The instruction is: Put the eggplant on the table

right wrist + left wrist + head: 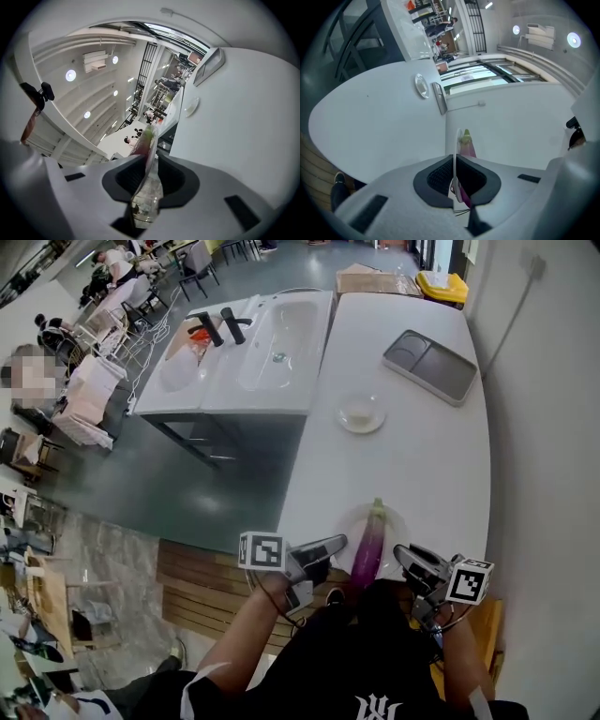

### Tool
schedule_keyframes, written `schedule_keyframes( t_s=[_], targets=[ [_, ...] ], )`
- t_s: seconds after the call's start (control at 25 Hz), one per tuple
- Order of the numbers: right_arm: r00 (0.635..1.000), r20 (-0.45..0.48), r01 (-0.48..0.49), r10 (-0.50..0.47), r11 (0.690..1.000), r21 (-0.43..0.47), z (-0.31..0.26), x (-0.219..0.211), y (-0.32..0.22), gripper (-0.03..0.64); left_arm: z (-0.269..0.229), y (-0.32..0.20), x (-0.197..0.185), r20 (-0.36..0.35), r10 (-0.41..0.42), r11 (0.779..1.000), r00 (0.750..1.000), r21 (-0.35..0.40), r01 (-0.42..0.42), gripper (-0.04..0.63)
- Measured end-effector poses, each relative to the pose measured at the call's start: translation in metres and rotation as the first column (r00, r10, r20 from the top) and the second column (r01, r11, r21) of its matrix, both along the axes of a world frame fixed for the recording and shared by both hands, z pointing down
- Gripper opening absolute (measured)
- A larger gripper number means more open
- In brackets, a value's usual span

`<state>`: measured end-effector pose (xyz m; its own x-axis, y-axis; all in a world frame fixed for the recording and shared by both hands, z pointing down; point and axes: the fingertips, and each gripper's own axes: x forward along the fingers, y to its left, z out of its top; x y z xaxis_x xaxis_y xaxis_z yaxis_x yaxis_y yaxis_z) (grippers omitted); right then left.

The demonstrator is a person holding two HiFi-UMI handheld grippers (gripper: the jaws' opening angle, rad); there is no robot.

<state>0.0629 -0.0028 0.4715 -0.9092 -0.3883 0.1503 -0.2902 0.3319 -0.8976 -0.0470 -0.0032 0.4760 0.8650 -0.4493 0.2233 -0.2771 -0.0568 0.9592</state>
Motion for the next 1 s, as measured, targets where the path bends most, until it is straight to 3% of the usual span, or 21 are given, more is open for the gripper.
schedule_keyframes(
  t_s=[0.2, 0.32, 0.48, 0.72, 1.0],
  targets=[
    [0.999, 0.009, 0.032, -0.032, 0.999, -0.036, 0.004, 0.015, -0.033, 0.044, 0.002, -0.032, 0.018, 0.01, -0.021, 1.0, 1.0, -0.005, 0.021, 0.014],
    [0.999, -0.007, 0.047, -0.047, 0.997, -0.064, 0.015, 0.031, -0.051, 0.041, 0.007, -0.048, 0.035, -0.023, -0.052, 0.998, 0.998, -0.046, 0.051, 0.015],
    [0.998, 0.0, 0.058, -0.058, 0.995, -0.083, 0.018, 0.044, -0.067, 0.037, 0.015, -0.062, 0.048, 0.002, -0.047, 0.999, 0.999, -0.024, 0.047, 0.014],
    [0.997, -0.02, 0.071, -0.074, 0.99, -0.124, 0.067, 0.038, -0.138, 0.032, 0.061, -0.128, 0.039, 0.05, -0.078, 0.996, 0.996, -0.039, 0.08, 0.014],
    [0.995, -0.093, 0.024, -0.039, 0.988, -0.153, 0.073, 0.039, -0.139, 0.032, 0.065, -0.126, 0.039, 0.058, -0.069, 0.996, 0.996, -0.06, 0.072, 0.014]
  ],
)
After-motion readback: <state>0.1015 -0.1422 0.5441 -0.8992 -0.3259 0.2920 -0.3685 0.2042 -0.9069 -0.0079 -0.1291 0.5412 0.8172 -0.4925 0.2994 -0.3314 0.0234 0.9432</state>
